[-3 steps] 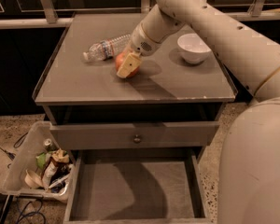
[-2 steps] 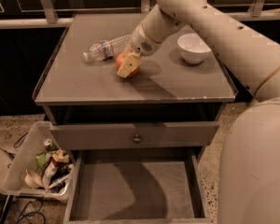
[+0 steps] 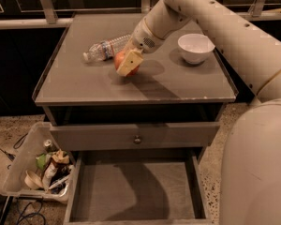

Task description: Place apple into middle drawer

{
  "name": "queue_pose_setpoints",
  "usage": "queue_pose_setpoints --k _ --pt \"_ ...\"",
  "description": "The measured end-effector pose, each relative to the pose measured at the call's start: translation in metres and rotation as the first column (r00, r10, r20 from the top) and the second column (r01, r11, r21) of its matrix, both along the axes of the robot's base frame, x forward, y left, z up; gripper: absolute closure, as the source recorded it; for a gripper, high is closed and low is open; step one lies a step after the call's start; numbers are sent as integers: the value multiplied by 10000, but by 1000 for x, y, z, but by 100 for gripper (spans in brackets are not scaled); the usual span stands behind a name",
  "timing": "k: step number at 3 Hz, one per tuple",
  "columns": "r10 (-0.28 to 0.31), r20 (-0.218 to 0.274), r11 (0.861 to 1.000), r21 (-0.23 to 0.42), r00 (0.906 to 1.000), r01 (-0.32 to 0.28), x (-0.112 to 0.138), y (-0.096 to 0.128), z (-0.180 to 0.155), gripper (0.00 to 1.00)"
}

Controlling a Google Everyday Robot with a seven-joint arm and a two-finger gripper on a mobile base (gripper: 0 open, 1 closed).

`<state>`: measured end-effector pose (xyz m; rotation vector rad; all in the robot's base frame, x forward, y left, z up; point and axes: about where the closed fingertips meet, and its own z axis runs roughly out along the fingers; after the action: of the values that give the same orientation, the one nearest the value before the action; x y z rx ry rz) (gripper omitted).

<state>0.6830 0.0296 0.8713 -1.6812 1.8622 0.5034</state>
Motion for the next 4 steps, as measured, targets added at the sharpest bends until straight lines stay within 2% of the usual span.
queue_pose_setpoints --k 1,2,4 --pt "7 321 9989 473 9995 -22 -19 -13 26 100" --pt "-149 793 9976 679 9967 95 -46 -28 48 100" --pt "-787 1360 9937 902 9876 668 -108 -64 56 100"
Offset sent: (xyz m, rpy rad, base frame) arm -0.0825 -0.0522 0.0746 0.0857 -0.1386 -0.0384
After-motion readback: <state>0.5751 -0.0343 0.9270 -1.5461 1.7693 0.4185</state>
